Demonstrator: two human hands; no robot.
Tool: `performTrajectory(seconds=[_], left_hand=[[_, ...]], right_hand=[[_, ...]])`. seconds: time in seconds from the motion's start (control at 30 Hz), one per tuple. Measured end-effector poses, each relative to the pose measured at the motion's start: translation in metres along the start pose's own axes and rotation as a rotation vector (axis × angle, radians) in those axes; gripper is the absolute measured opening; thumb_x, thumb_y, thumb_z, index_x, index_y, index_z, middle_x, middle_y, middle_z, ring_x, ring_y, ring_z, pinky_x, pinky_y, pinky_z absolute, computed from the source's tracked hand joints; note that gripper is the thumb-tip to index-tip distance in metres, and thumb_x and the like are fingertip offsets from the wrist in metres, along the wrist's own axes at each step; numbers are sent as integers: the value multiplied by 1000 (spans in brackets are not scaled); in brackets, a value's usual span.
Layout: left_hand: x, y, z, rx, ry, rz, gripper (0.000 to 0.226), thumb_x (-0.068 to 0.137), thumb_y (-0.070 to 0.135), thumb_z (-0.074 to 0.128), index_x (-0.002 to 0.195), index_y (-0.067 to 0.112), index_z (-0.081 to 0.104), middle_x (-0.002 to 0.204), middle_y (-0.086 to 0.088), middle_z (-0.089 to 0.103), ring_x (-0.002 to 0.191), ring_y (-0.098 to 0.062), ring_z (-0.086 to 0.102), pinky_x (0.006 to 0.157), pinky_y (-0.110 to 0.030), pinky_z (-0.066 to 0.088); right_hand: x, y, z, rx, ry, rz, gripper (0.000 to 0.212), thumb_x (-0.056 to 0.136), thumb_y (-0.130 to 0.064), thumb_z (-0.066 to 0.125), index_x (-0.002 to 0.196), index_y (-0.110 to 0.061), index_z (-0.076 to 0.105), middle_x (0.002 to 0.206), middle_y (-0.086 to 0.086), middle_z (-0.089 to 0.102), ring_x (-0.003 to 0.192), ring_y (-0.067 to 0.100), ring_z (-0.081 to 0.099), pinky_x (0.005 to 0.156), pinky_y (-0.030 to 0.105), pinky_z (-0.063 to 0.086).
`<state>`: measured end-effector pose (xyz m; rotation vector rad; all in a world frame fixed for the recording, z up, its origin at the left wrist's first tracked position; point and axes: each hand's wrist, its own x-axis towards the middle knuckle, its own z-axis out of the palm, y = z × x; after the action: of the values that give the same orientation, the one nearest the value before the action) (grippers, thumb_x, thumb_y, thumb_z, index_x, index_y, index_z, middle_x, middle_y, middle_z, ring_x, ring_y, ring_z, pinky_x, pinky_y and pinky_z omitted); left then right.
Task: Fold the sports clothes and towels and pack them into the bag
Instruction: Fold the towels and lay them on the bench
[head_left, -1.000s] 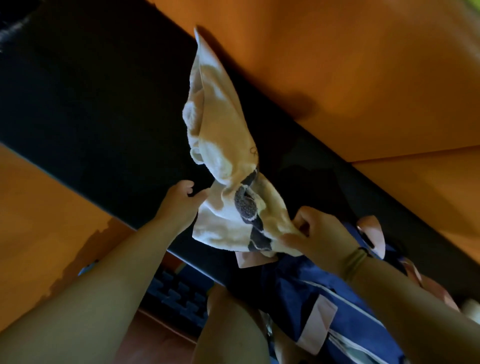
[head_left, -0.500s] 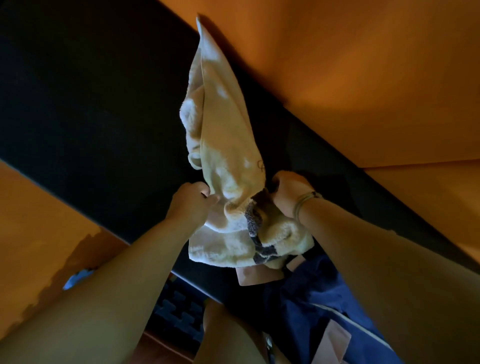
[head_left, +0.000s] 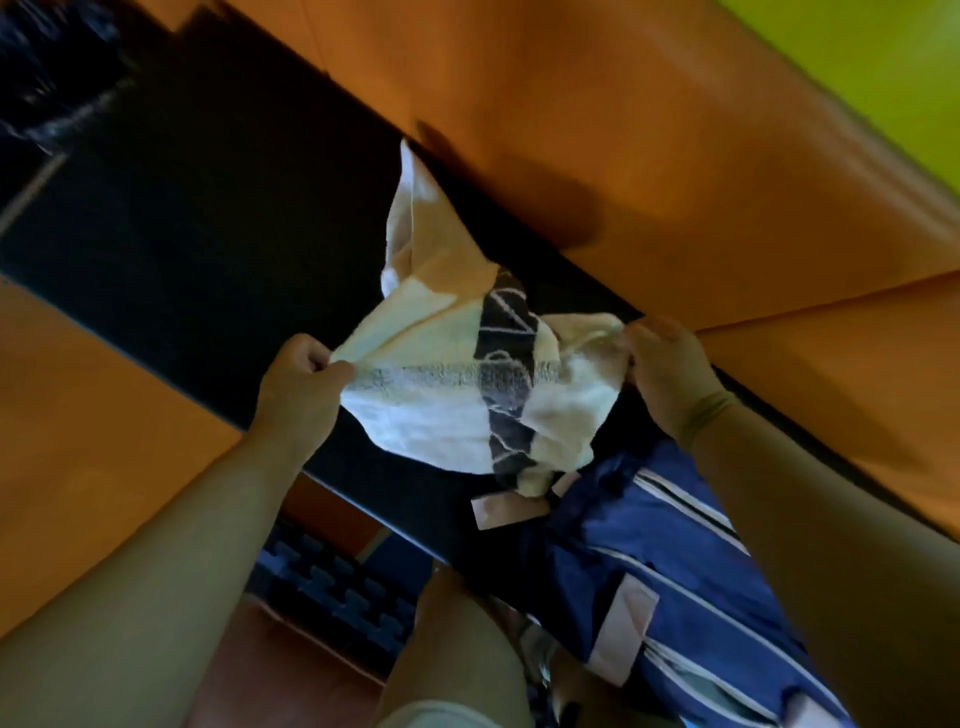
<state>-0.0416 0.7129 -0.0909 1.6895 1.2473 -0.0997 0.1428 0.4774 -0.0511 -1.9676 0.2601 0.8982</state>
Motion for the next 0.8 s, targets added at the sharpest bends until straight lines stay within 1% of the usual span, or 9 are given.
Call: performTrajectory(seconds=[0.07,0.13,0.27,0.37,0.43,0.53,0.63,0.73,0.8], left_hand=[[-12,17,-16,-103,9,6,25,87,7,58,75,22,42,74,-3,44,68,-21,44,63,-34,36],[-27,35,-30,-181,9,41,25,86,4,58,82,25,45,85,-3,49,82,-27,50,70,-39,41],[-63,76,-49,-257,-28,143,35,86,0,54,114,21,48,110,-7,56,101,-30,57,88,-47,47],[-92,110,-53,-272,-62,232,40,90,-1,49,126,17,51,115,-11,56,99,-27,58,81,-38,50],[-113,134,-54,-299,-61,280,36,91,-2,46,124,12,56,111,-9,57,93,-22,57,72,-28,48],[-146,167,-57,-337,-27,351,27,92,5,49,112,15,64,95,1,61,78,-13,57,64,-20,48],[-175,196,-64,-357,-11,457,13,92,19,56,96,26,67,96,-3,62,88,-21,57,78,-31,47],[-210,222,-64,-380,14,592,11,94,20,57,102,18,63,85,1,57,85,-19,51,77,-30,44],[-235,238,-57,-369,54,683,19,93,15,57,110,13,63,89,0,59,77,-9,53,71,-14,44]], right_hand=[[-21,-17,-22,269,-24,54,7,92,-5,47,86,-6,50,91,17,54,89,30,55,74,42,50],[-44,-31,-43,339,-24,26,11,92,-1,47,84,-8,50,90,16,53,93,31,53,79,40,51],[-91,-48,-79,366,-30,-74,18,87,8,48,86,-9,49,87,11,54,85,28,56,73,40,52],[-120,-59,-106,469,-34,-104,45,83,18,47,114,-14,49,106,12,55,93,30,59,68,43,55],[-141,-68,-127,540,-79,-130,55,82,21,45,123,-16,49,111,16,55,93,31,62,59,36,56],[-172,-81,-155,570,-93,-236,36,84,15,45,108,-8,60,98,14,62,83,25,64,57,27,54],[-201,-86,-189,641,-27,-373,15,89,0,50,94,-6,63,80,7,62,67,16,63,58,24,54],[-230,-85,-231,658,-31,-475,16,92,-3,49,97,-8,63,86,5,66,69,15,65,61,25,55],[-250,-82,-258,633,-93,-511,23,93,0,44,103,-10,62,86,5,72,74,16,68,64,25,56]])
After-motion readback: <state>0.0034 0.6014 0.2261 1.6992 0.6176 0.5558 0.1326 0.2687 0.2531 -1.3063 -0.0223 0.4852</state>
